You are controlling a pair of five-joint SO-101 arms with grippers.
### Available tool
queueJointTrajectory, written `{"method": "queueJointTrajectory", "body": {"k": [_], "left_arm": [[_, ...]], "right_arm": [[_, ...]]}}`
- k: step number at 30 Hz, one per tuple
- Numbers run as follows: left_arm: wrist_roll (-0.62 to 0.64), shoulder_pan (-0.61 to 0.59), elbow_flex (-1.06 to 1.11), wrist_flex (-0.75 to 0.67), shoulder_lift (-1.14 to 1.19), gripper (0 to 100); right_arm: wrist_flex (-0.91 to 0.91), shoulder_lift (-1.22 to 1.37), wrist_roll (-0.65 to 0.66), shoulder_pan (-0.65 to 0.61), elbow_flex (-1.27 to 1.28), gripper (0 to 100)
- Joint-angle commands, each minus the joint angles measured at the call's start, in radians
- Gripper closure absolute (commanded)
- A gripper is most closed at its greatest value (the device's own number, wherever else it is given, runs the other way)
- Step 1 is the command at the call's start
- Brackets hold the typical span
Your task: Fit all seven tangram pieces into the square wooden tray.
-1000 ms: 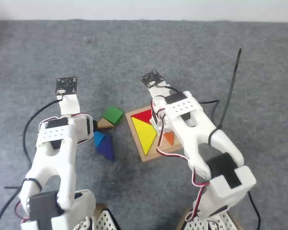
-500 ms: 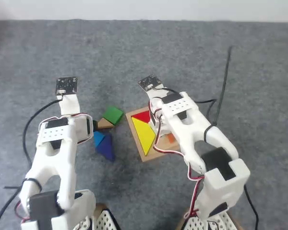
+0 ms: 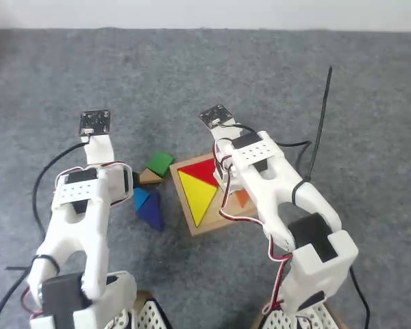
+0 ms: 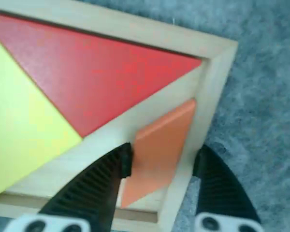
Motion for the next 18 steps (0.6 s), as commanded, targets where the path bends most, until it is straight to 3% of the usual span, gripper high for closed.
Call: {"method": "queueJointTrajectory", "body": {"k": [1, 9, 18], "left_arm": [[-0.006, 0.005, -0.004, -0.02, 0.0, 78], [-0.006, 0.003, -0.004, -0.02, 0.0, 78], [-0.006, 0.003, -0.004, -0.02, 0.0, 78]], "right_arm": [[0.005, 0.005, -0.018, -0.062, 0.018, 89.8], [0.035, -0.01, -0.049, -0.064, 0.015, 92.1], [0.116, -0.26, -0.049, -0.038, 0.032, 90.4]]}}
